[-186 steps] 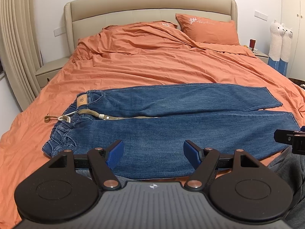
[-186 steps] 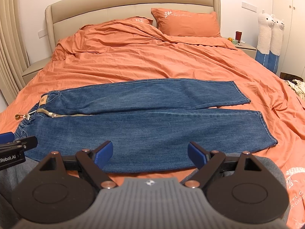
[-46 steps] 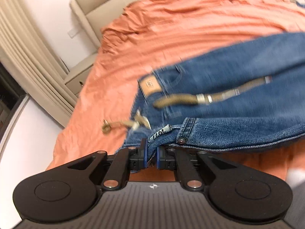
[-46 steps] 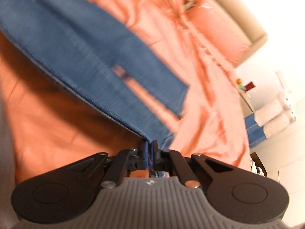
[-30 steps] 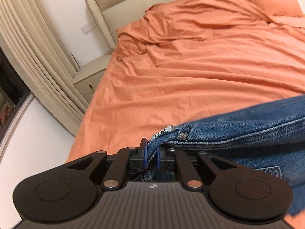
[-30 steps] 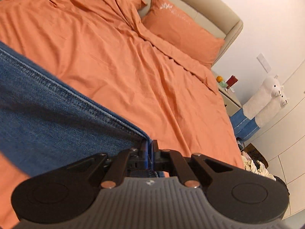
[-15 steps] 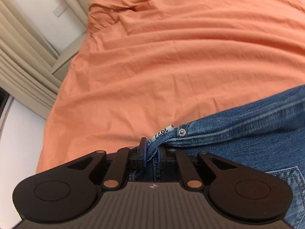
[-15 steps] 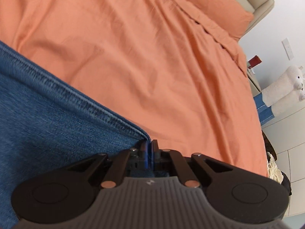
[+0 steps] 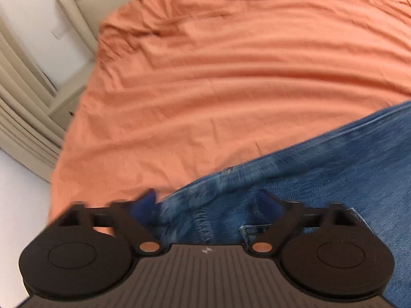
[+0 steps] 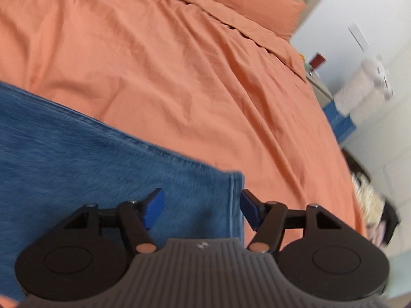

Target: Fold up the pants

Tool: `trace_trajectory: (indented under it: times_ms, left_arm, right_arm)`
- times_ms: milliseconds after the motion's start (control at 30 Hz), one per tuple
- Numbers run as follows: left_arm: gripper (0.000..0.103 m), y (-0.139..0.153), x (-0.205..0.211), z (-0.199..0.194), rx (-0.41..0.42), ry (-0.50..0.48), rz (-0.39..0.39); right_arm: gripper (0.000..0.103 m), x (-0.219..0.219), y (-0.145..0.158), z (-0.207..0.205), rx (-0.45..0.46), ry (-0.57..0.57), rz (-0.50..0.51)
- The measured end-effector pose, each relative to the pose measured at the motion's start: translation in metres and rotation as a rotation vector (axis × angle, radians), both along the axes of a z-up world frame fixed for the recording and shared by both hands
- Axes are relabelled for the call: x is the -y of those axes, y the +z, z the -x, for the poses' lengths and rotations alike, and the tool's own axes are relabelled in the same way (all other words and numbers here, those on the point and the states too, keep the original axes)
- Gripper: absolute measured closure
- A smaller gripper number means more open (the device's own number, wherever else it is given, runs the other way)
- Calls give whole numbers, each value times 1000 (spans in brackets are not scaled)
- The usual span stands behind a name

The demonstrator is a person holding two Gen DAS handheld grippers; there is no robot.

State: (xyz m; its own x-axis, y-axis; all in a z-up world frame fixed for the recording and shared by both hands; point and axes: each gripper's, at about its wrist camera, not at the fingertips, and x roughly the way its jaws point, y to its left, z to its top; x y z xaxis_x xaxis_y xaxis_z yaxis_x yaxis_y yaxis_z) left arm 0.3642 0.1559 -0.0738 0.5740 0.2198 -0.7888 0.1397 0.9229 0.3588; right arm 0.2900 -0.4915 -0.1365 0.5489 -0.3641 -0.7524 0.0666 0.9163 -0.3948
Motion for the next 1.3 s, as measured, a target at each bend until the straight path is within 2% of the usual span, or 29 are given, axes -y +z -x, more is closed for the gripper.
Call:
trace_trajectory:
  times_ms: [100, 167, 267, 333, 400, 567, 667, 733, 833, 867, 1000, 1233, 1300]
  left_arm:
    - [0, 19, -8, 9, 34, 42, 46]
    - [0, 34, -21, 22, 67, 85, 141]
    - [0, 45, -50, 50, 105, 225, 293]
    - [5, 42, -74, 75, 134, 332, 405]
    - [11, 32, -100, 99, 157, 439, 523]
    - [14, -22, -156, 149, 206, 679, 825]
    - [19, -60, -171, 160, 218, 764, 1028]
    - [21, -75, -173, 159, 236, 796, 1110]
    - [31, -82, -172, 150, 282, 802, 1148]
    - [39, -82, -172, 146, 284, 804, 1140]
    - [55, -79, -165, 133, 263, 832, 1030]
    - [64, -76, -153, 136, 264, 821, 904]
    - [65, -74, -151, 135, 257, 827, 883]
  right_arm:
    - [41, -7, 17, 31, 30, -40, -123]
    - [41, -14, 22, 48, 39, -58, -182]
    - [38, -26, 27, 80, 89, -131, -319]
    - [38, -28, 25, 101, 131, -194, -433]
    - [38, -27, 16, 116, 152, -243, -536]
    - [40, 10, -13, 143, 196, -437, -762]
    - [43, 39, -20, 162, 267, -573, -882]
    - [45, 50, -16, 174, 309, -609, -903]
    - [48, 65, -5, 187, 397, -637, -926]
    - [51, 70, -2, 191, 422, -646, -936]
    - [60, 90, -4, 188, 474, -692, -951]
    - [66, 125, -32, 155, 496, -772, -947]
    - [78, 133, -42, 146, 485, -805, -941]
